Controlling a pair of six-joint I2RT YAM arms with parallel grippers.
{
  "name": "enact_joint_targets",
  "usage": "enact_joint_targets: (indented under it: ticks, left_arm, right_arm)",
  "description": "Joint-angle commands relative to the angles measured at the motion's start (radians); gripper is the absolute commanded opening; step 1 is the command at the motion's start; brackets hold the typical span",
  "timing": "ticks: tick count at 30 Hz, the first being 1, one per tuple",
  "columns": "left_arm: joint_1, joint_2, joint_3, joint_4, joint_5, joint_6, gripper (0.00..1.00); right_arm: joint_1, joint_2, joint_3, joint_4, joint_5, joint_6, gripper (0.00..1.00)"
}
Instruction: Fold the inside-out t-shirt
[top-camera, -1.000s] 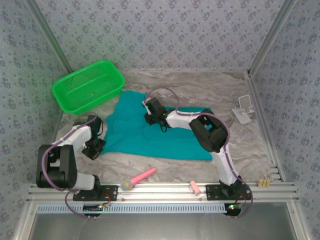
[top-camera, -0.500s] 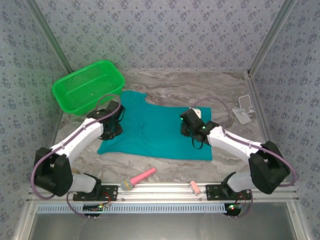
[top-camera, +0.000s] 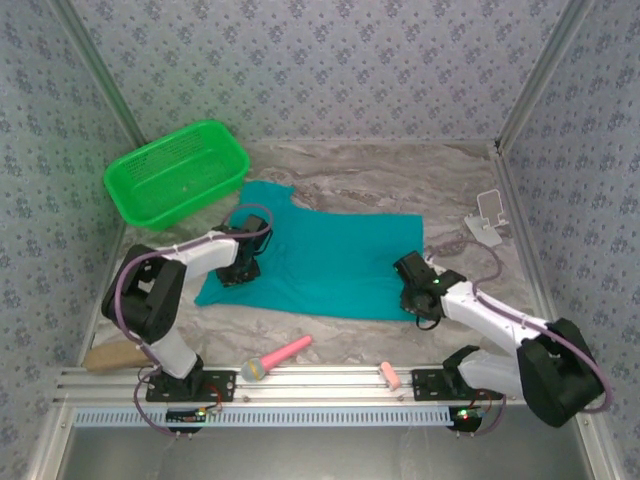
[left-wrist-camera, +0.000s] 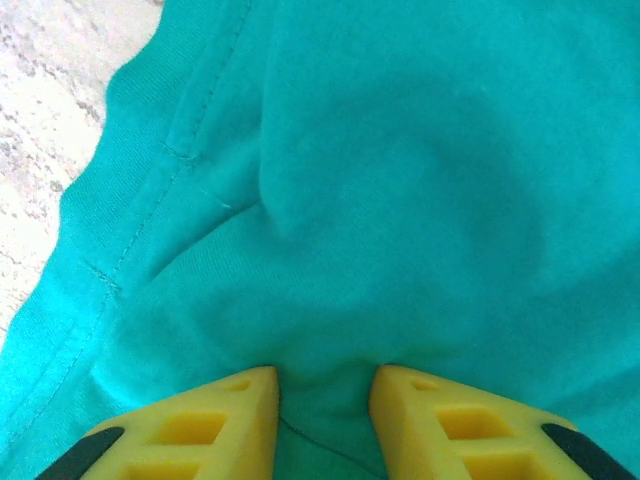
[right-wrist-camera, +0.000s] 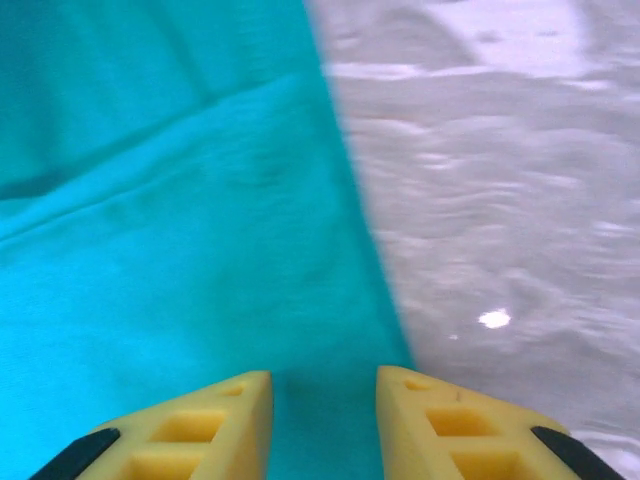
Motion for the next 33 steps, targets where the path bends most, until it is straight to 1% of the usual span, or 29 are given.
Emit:
enact_joint_targets:
  ticks: [1,3,4,5,6,7,8,10,11,12,13,15,16,17,18,22,24,25,27,29,31,33]
  left_arm:
    - [-0.015,-0.026,-0.138,-0.005,0.145,-0.016,0.37]
    - [-0.012,-0.092,-0.147,-0.056,0.143,-0.021,0.57]
    - [-0.014,-0.132,-0.133,-0.103,0.138,-0.009,0.62]
    - [-0.014,-0.181,-0.117,-0.132,0.138,0.014,0.72]
    - [-0.012,-0.229,-0.103,-0.155,0.139,0.030,0.83]
    - [-0.007,-0.287,-0.087,-0.168,0.144,0.054,0.92]
    - [-0.003,-0.342,-0.063,-0.170,0.154,0.085,0.99]
    - [0.023,-0.432,-0.017,-0.121,0.202,0.180,1.00]
    - [0.042,-0.459,0.008,-0.071,0.233,0.244,1.00]
    - [0.057,-0.470,0.027,-0.031,0.254,0.301,1.00]
    - [0.082,-0.459,0.055,0.013,0.267,0.363,1.00]
    - [0.148,-0.389,0.150,0.021,0.333,0.447,1.00]
    - [0.175,-0.331,0.211,0.015,0.385,0.497,1.00]
    - [0.192,-0.269,0.274,-0.006,0.409,0.531,1.00]
    - [0.201,-0.219,0.334,-0.018,0.414,0.557,1.00]
    - [0.232,0.000,0.535,-0.033,0.392,0.603,1.00]
    - [0.246,0.088,0.603,-0.018,0.402,0.623,1.00]
    - [0.249,0.139,0.639,-0.007,0.399,0.645,1.00]
    - [0.251,0.240,0.730,-0.033,0.373,0.666,1.00]
    - [0.250,0.330,0.824,-0.094,0.393,0.684,0.97]
    - [0.249,0.376,0.861,-0.098,0.396,0.681,0.97]
    - [0.252,0.412,0.872,-0.082,0.360,0.674,0.97]
  right_arm:
    - [-0.072,-0.044,-0.003,-0.095,0.056,-0.037,0.36]
    - [-0.096,-0.067,0.015,-0.101,0.059,-0.111,0.42]
    - [-0.107,-0.084,0.042,-0.106,0.081,-0.169,0.43]
    - [-0.116,-0.107,0.073,-0.102,0.120,-0.219,0.45]
    - [-0.123,-0.125,0.093,-0.071,0.131,-0.264,0.47]
    - [-0.136,-0.139,0.113,-0.022,0.120,-0.334,0.49]
    - [-0.159,-0.143,0.136,0.027,0.088,-0.401,0.52]
    - [-0.210,-0.127,0.182,0.125,-0.011,-0.520,0.64]
    - [-0.239,-0.100,0.207,0.165,-0.049,-0.552,0.64]
    - [-0.263,-0.064,0.236,0.182,-0.074,-0.567,0.67]
    - [-0.290,-0.011,0.275,0.190,-0.108,-0.582,0.67]
    - [-0.353,0.106,0.359,0.195,-0.180,-0.648,0.67]
    - [-0.381,0.173,0.409,0.192,-0.226,-0.696,0.67]
    - [-0.403,0.241,0.463,0.177,-0.256,-0.741,0.67]
    - [-0.416,0.294,0.516,0.161,-0.259,-0.774,0.67]
    - [-0.442,0.498,0.741,0.059,-0.214,-0.897,0.64]
    - [-0.447,0.563,0.816,0.024,-0.140,-0.923,0.64]
    - [-0.452,0.594,0.851,-0.002,-0.138,-0.952,0.64]
    - [-0.471,0.659,0.914,-0.040,-0.152,-0.994,0.64]
    - [-0.492,0.725,0.976,-0.093,-0.217,-1.061,0.63]
    - [-0.505,0.765,0.995,-0.110,-0.261,-1.124,0.63]
    - [-0.515,0.800,1.002,-0.121,-0.281,-1.180,0.63]
